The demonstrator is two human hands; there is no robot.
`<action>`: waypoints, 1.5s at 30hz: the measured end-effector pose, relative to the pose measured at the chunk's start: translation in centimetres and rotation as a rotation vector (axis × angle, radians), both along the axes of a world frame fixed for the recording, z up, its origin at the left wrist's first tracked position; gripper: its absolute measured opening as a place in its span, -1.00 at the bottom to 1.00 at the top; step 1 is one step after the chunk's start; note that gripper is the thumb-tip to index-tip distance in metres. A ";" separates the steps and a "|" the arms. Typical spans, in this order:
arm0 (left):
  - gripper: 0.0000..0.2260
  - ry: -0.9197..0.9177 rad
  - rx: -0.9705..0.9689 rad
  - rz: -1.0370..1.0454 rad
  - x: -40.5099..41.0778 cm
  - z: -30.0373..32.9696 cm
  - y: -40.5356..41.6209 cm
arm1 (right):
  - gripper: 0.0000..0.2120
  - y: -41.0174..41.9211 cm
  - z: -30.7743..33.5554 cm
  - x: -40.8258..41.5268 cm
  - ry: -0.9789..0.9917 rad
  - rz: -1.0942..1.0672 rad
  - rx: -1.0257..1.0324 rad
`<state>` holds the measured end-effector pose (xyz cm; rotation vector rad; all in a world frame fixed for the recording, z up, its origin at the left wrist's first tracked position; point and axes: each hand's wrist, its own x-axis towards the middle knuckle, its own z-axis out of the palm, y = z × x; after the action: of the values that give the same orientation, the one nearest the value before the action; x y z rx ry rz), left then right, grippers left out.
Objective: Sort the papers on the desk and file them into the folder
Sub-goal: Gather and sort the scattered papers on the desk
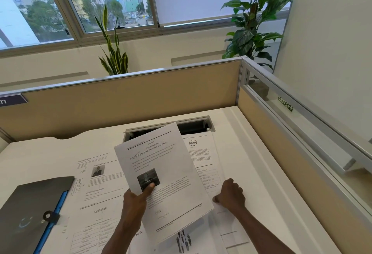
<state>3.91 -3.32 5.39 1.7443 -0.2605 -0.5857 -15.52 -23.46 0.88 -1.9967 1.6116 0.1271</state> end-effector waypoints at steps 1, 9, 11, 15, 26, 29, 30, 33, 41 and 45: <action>-0.80 0.001 0.006 0.008 0.0 0.0 0.0 | -0.31 -0.1 0.0 0.0 0.000 0.004 0.008; -0.74 0.060 0.079 0.051 0.2 -0.1 0.0 | -0.38 -0.4 -0.9 0.7 -0.085 -0.044 -0.145; -0.72 0.069 0.089 0.052 0.3 -0.2 0.1 | -0.39 -0.8 -1.1 1.1 -0.091 -0.020 -0.195; -0.71 0.064 0.101 0.054 0.8 -0.2 0.4 | -0.33 -1.4 -1.1 2.2 -0.039 0.039 -0.226; -0.66 0.045 0.094 0.061 1.2 0.2 0.0 | -0.32 -3.6 -0.2 4.3 0.032 -0.049 0.102; -0.68 0.043 0.092 0.054 1.3 0.1 0.1 | -0.38 -3.6 -0.3 4.3 0.026 -0.073 0.130; -0.69 0.044 0.095 0.053 1.2 0.2 0.1 | -0.41 -3.5 -0.2 4.3 0.021 -0.078 0.125; -0.72 0.046 0.100 0.057 1.0 0.1 0.2 | -0.50 -3.3 -0.2 4.0 -0.061 -0.133 0.103; -0.80 0.046 0.088 0.032 0.6 -0.5 0.0 | -0.40 -3.6 0.1 1.3 -0.457 -0.289 0.102; -0.82 0.031 0.075 0.010 0.6 -0.5 -0.3 | -0.44 -3.2 1.2 -0.1 -0.450 -0.251 -0.107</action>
<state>4.54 -3.58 4.93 1.8057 -0.2105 -0.6219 -15.64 -26.68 2.09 -1.7189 1.5711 -0.4783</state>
